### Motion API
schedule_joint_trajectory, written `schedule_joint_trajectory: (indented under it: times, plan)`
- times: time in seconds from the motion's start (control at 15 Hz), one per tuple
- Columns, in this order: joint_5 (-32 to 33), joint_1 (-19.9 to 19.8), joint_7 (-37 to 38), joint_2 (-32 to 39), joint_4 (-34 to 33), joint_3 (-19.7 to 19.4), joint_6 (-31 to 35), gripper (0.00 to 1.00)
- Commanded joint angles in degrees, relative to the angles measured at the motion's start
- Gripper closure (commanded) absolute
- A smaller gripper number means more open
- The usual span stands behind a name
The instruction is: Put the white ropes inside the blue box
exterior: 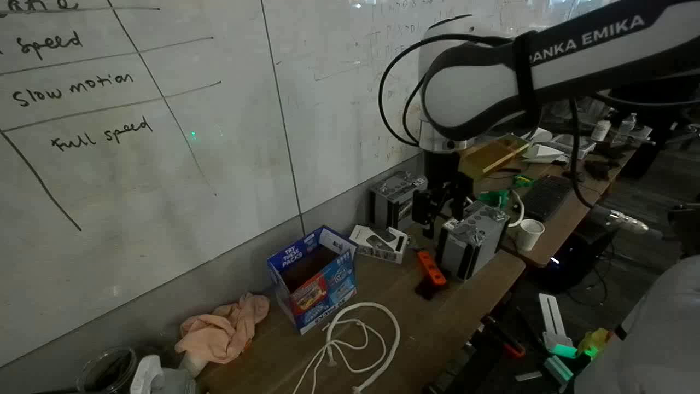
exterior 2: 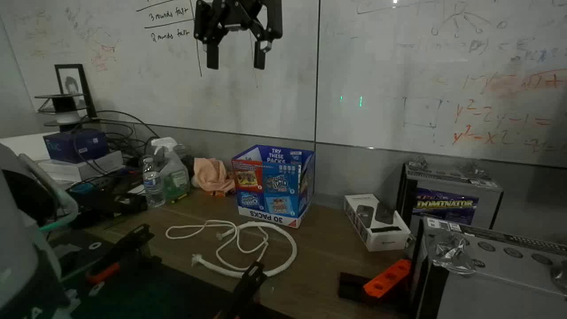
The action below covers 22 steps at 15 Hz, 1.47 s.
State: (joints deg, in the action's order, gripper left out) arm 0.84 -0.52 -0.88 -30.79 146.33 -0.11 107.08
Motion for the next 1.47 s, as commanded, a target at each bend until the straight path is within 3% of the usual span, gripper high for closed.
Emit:
schedule_joint_trajectory:
  times: [0.0,0.67,0.8,1.2,1.4]
  plan:
    - [0.0,0.1,0.1,0.0,-0.1,-0.1,-0.1,0.0]
    - [-0.8,1.0,0.5,1.0,0.5,0.6,2.4,0.0]
    - [-3.8,3.4,-0.3,3.9,2.4,1.5,7.4,0.0]
    - [-14.3,11.5,1.3,19.8,6.7,7.5,31.5,0.0]
    - [-14.2,12.4,11.3,30.3,5.9,11.5,42.7,0.0]
